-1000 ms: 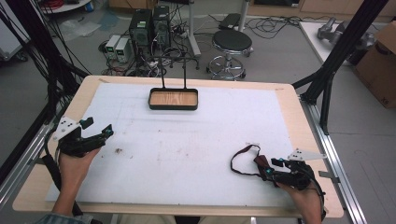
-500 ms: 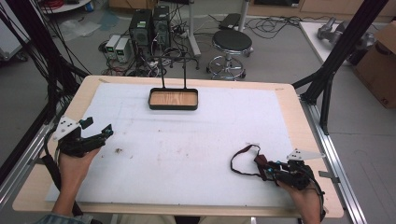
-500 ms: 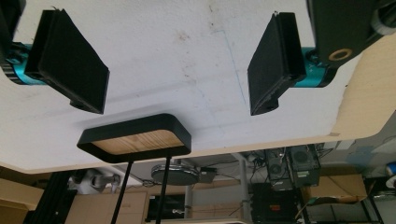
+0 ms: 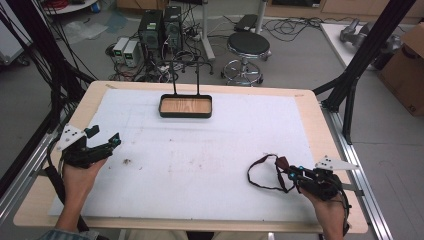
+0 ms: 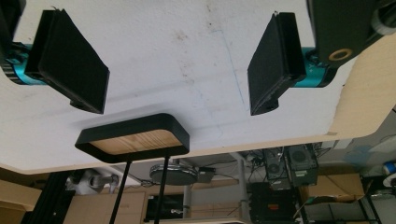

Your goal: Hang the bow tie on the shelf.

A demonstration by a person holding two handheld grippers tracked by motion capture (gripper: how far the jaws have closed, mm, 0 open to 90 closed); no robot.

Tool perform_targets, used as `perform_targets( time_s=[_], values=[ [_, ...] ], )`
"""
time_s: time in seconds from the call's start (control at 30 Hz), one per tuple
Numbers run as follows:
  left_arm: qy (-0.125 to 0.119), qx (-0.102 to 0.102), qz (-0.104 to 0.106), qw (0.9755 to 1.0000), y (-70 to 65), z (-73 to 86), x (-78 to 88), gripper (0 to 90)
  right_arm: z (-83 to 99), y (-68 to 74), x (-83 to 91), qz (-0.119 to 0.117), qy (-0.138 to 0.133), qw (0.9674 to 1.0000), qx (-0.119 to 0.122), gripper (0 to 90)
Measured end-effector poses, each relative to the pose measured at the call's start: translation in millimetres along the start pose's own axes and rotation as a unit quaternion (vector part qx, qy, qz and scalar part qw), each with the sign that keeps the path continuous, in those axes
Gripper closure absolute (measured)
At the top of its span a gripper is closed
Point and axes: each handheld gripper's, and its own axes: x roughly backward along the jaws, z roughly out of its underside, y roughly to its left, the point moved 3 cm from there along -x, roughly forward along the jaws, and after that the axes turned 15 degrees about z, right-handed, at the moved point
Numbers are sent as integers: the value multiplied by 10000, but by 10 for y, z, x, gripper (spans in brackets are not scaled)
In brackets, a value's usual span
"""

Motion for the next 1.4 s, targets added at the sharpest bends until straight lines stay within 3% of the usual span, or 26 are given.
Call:
perform_targets(
  time_s=[0.13, 0.53, 0.67, 0.93, 1.4],
  values=[
    [-8, -4, -6, 10000, 5, -6, 4, 211, -122, 37, 23, -133, -224, 9996, -65, 770],
    [-61, 12, 23, 10000, 27, -32, 17, 213, -811, 290, -335, -113, -473, 9969, 618, 770],
    [-66, 10, 43, 10000, 27, -34, 17, 213, -994, 333, -457, -113, -514, 9969, 592, 770],
    [-48, 5, 141, 9999, 16, -27, -31, 213, -1331, 444, -689, -193, -545, 9951, 807, 770],
    [-79, 21, 190, 9998, 19, -31, -53, 213, -1764, 585, -908, -394, -850, 9918, 869, 771]
  ],
)
